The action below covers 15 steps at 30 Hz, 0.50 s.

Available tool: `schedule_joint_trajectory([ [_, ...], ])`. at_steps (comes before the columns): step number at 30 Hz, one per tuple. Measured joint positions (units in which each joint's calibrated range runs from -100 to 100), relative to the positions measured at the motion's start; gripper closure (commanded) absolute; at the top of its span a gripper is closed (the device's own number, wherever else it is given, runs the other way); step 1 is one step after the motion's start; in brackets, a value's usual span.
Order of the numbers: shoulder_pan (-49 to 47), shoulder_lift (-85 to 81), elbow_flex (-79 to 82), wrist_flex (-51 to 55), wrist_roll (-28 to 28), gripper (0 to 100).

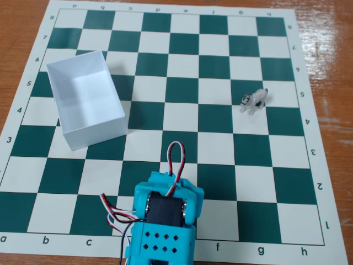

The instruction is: Grab the toy horse and put it in the box.

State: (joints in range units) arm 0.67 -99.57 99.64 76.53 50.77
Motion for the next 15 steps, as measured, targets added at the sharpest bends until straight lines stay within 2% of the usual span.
schedule_joint_trajectory([
  [15,1.49,0.0,0.0,0.0,0.0,100],
])
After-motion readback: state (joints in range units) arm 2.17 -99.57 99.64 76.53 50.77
